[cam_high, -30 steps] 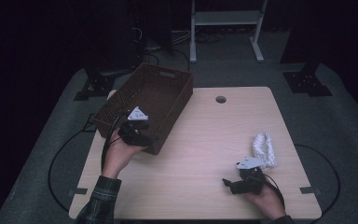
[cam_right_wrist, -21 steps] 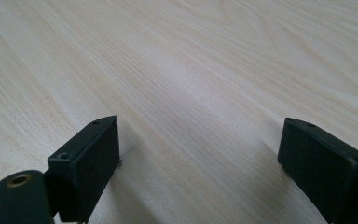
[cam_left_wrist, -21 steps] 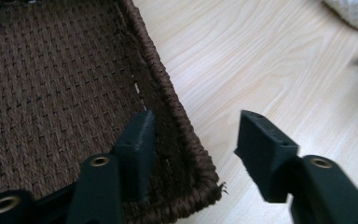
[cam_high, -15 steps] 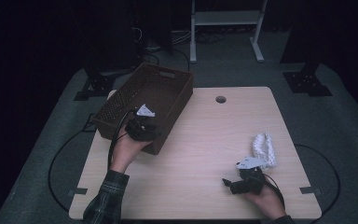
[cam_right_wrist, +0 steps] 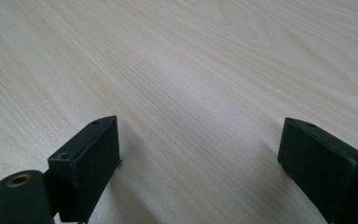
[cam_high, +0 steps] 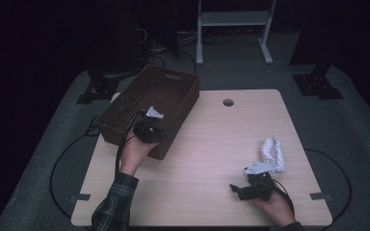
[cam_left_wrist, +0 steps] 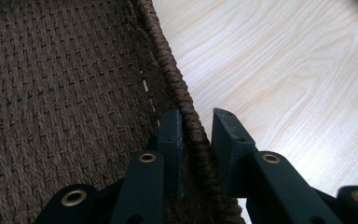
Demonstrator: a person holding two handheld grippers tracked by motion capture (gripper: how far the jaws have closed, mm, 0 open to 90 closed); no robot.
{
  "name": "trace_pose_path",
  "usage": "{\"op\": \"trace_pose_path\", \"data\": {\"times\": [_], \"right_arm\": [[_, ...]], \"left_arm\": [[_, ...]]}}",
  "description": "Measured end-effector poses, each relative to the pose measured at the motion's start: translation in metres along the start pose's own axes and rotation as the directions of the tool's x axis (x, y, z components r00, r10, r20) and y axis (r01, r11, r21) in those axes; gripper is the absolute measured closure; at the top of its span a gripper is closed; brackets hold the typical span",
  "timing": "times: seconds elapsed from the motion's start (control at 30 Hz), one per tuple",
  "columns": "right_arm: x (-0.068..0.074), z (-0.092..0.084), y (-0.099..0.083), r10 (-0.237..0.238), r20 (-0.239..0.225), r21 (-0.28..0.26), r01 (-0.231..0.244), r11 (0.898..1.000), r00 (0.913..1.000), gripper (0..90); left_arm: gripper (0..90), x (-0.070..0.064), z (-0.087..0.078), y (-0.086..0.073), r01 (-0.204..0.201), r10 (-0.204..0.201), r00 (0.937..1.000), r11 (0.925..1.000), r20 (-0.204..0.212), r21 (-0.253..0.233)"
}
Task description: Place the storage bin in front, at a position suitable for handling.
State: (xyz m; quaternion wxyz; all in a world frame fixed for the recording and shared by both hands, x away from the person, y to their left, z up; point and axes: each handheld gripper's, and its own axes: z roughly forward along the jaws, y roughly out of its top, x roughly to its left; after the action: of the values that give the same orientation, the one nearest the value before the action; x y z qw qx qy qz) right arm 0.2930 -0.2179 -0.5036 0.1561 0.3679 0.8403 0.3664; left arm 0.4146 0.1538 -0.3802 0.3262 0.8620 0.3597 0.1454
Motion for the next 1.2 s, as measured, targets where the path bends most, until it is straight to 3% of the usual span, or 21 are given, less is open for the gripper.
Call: {"op": "trace_pose_path", "data": {"times": [0.73,1.2], "right_arm": [[0.000,0.000,0.000,-0.002,0.001,-0.001,0.002,1.000,1.0000,11.7],[0.000,0.000,0.000,0.000,0.001,0.001,0.000,1.000,1.0000,11.7]], "left_arm": [[79.7,0.015,-0.031,-0.036,0.023,-0.023,0.9994,0.9996,0.026,-0.015],[80.1,0.002,-0.048,-0.057,0.007,-0.005,0.9965,0.9998,0.084,-0.020]]}}
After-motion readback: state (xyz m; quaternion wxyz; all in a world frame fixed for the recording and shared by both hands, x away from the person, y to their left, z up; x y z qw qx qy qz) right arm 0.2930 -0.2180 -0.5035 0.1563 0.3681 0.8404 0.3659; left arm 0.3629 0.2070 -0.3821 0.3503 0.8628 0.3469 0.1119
